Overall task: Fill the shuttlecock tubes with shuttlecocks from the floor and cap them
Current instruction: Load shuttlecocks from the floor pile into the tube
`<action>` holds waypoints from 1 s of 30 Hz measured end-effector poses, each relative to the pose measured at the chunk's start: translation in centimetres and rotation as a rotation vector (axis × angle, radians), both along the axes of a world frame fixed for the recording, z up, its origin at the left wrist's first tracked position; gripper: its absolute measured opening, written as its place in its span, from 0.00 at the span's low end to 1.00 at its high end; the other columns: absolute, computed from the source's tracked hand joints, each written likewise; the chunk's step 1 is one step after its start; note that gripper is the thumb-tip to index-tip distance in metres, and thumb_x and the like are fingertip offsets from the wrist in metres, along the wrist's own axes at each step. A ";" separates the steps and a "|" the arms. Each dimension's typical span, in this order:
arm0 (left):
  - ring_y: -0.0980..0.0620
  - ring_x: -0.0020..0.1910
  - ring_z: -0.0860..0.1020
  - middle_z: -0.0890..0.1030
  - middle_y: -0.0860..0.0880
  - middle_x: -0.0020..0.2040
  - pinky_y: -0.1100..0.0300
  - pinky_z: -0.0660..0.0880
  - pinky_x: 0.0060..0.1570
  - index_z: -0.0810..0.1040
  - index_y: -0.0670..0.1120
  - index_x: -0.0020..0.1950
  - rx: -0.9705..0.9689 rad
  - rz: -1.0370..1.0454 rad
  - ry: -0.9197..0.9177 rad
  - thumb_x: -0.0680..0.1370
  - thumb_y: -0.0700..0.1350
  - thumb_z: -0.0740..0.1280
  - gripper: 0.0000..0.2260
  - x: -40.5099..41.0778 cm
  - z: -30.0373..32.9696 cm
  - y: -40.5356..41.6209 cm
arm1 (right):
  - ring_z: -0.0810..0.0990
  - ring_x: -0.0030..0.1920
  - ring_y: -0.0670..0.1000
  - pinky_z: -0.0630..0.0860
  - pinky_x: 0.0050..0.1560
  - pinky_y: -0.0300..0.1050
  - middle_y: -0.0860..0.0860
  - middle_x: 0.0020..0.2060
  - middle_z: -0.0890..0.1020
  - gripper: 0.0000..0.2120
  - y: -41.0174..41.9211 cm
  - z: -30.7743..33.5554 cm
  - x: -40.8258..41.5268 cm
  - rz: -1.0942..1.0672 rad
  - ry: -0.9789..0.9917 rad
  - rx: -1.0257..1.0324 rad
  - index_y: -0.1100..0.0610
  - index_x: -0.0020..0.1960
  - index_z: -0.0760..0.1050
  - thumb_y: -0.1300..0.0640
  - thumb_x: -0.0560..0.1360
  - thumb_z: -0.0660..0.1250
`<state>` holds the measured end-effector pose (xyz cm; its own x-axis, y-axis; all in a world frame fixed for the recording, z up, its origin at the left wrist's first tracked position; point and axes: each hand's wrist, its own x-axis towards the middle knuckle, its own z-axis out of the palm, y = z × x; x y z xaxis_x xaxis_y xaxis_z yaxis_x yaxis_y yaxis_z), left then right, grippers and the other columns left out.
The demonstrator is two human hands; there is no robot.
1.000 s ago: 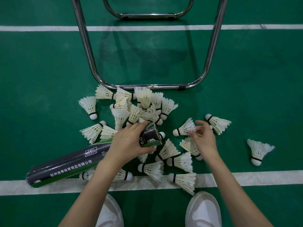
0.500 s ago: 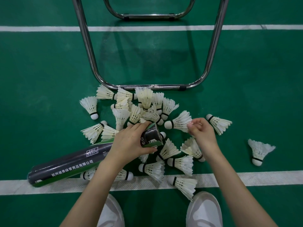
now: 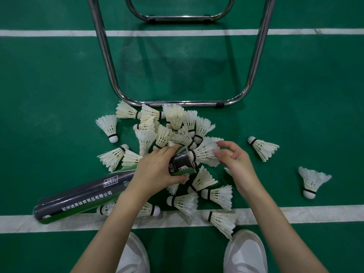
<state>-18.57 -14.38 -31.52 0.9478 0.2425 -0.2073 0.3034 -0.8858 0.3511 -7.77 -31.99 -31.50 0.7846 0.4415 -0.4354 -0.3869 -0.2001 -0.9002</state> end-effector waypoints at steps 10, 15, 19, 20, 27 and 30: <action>0.53 0.59 0.72 0.73 0.56 0.63 0.59 0.68 0.50 0.62 0.53 0.72 -0.021 -0.005 -0.053 0.65 0.66 0.69 0.39 -0.1 -0.5 -0.1 | 0.80 0.40 0.43 0.74 0.43 0.31 0.51 0.42 0.83 0.06 2.0 0.4 -2.3 0.177 0.006 0.012 0.52 0.50 0.75 0.59 0.74 0.67; 0.52 0.59 0.73 0.74 0.54 0.62 0.58 0.69 0.50 0.64 0.52 0.71 -0.019 -0.009 -0.081 0.65 0.65 0.70 0.39 -0.2 -0.7 -0.2 | 0.81 0.43 0.39 0.74 0.46 0.29 0.50 0.44 0.83 0.10 2.1 0.3 -3.1 0.236 0.005 0.021 0.58 0.55 0.75 0.61 0.74 0.67; 0.50 0.56 0.75 0.76 0.53 0.60 0.56 0.71 0.48 0.67 0.50 0.69 -0.008 -0.018 -0.108 0.64 0.65 0.70 0.38 -0.3 -1.0 -0.1 | 0.81 0.48 0.47 0.75 0.49 0.32 0.56 0.50 0.83 0.14 2.2 0.2 -3.4 0.243 0.008 0.049 0.61 0.58 0.76 0.64 0.72 0.68; 0.50 0.56 0.75 0.76 0.53 0.60 0.56 0.71 0.48 0.67 0.50 0.70 -0.003 -0.019 -0.109 0.64 0.65 0.70 0.38 -0.3 -1.0 -0.2 | 0.81 0.48 0.47 0.75 0.48 0.32 0.57 0.49 0.83 0.14 2.2 0.2 -3.5 0.243 0.005 0.049 0.61 0.57 0.76 0.65 0.72 0.68; 0.49 0.55 0.76 0.77 0.52 0.60 0.56 0.72 0.46 0.68 0.49 0.69 0.009 -0.029 -0.109 0.64 0.65 0.70 0.37 -0.3 -0.9 -0.4 | 0.82 0.44 0.45 0.75 0.46 0.32 0.56 0.45 0.84 0.09 2.5 0.0 -3.5 0.265 -0.006 0.036 0.60 0.53 0.77 0.65 0.73 0.67; 0.50 0.55 0.76 0.77 0.52 0.59 0.57 0.71 0.45 0.68 0.49 0.68 0.012 -0.029 -0.113 0.65 0.65 0.70 0.37 -0.3 -0.7 -0.4 | 0.81 0.40 0.40 0.75 0.42 0.30 0.53 0.42 0.83 0.10 2.8 0.2 -3.5 0.291 0.012 0.063 0.62 0.53 0.77 0.68 0.73 0.67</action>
